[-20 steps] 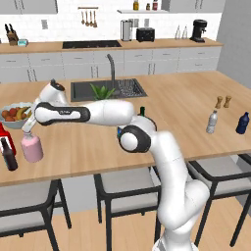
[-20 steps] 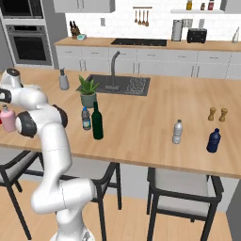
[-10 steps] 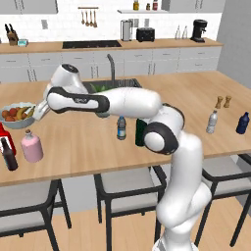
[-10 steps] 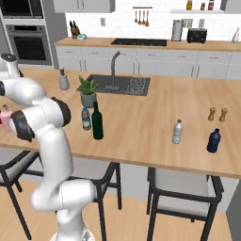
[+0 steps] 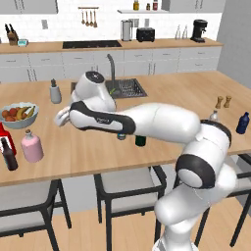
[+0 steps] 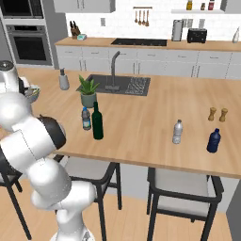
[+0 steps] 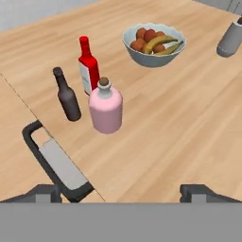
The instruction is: Move the plastic bottles in the middle to the plastics group, and the glass bottles in the middle to the glass group.
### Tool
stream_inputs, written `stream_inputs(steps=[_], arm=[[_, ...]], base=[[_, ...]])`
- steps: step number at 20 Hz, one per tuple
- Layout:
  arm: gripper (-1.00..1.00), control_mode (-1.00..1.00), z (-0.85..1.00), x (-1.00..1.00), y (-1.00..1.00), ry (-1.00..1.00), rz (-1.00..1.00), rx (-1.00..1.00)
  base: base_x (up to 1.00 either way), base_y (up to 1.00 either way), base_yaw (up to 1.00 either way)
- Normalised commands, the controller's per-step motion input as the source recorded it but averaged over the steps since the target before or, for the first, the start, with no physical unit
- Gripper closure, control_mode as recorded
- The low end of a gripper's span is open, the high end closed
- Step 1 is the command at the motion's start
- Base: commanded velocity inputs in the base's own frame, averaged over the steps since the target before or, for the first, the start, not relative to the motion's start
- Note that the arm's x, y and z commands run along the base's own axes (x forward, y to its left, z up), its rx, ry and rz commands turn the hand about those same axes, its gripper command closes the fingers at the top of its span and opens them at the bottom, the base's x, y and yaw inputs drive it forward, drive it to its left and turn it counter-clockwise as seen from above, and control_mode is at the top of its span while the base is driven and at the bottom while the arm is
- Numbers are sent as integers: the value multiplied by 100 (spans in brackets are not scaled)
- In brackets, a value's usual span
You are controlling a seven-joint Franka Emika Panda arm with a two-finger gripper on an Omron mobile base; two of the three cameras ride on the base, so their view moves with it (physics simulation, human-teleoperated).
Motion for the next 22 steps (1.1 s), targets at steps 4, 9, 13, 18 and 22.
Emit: stream_inputs(steps=[4,9,13,18,22], arm=[[-100,-100,22,-34,-100,0,-38,0],[-100,-100,30,-16,-100,0,-39,0],[-100,-100,24,-23,-100,5,-43,3],[-100,-100,14,-19,-100,14,-46,7],[-100,-100,-1,-5,-100,12,-38,15]], base=[[0,0,0],[0,0,0],[0,0,0],[0,0,0],[0,0,0]])
